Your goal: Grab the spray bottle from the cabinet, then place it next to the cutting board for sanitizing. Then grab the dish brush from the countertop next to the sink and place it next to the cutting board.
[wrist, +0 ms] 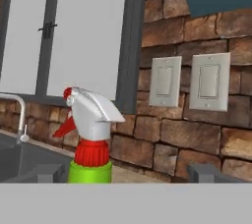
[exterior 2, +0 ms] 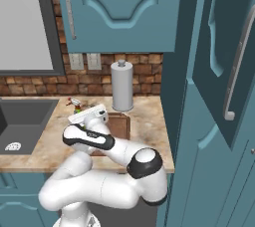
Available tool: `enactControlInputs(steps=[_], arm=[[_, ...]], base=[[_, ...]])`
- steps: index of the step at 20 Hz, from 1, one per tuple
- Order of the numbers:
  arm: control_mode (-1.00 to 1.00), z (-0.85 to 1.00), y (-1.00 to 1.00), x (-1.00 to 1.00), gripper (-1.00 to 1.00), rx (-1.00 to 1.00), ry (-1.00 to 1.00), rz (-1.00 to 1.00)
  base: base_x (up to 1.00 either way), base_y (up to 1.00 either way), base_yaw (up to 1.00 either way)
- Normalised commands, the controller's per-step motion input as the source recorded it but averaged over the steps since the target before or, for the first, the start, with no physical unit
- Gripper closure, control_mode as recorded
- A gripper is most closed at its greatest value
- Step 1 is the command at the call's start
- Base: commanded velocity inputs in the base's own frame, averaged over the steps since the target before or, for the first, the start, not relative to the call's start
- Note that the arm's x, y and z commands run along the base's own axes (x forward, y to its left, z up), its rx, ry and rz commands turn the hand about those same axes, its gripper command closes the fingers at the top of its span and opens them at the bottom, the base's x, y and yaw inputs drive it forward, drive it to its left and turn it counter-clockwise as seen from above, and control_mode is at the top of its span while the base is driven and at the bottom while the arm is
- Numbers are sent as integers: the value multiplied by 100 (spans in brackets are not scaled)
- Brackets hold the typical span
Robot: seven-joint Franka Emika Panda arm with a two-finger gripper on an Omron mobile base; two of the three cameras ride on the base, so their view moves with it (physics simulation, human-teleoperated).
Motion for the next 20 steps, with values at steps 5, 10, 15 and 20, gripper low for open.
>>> enactControlInputs(steps=[5, 10, 15, 20], arm=[[-100, 19, -36, -53, -100, 1, -3, -13], [-100, 84, -29, -57, -100, 0, 2, -12], [-100, 100, -31, -49, -100, 0, 13, -17], [-100, 84, -31, -57, -100, -2, 14, -23]], base=[[0, 0, 0], [0, 0, 0], [0, 0, 0], [0, 0, 0]])
